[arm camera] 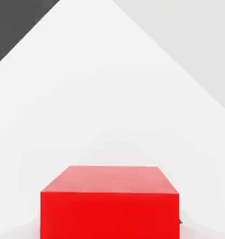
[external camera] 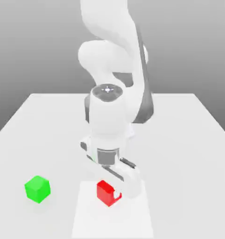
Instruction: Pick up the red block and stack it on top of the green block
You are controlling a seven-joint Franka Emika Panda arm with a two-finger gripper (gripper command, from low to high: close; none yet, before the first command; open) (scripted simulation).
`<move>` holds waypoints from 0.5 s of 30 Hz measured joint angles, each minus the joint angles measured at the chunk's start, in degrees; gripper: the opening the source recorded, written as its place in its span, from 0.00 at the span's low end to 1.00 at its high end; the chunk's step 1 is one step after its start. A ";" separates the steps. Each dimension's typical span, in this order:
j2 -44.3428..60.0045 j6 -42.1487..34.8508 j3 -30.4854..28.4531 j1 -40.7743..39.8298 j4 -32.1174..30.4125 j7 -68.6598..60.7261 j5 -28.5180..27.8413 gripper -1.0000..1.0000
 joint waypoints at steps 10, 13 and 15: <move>-7.09 -5.94 1.64 -0.41 -1.49 -3.95 5.15 0.00; -8.33 -7.29 0.97 0.29 -1.88 -2.88 5.49 0.00; -8.75 -8.41 -2.00 1.67 -1.31 1.19 5.32 0.00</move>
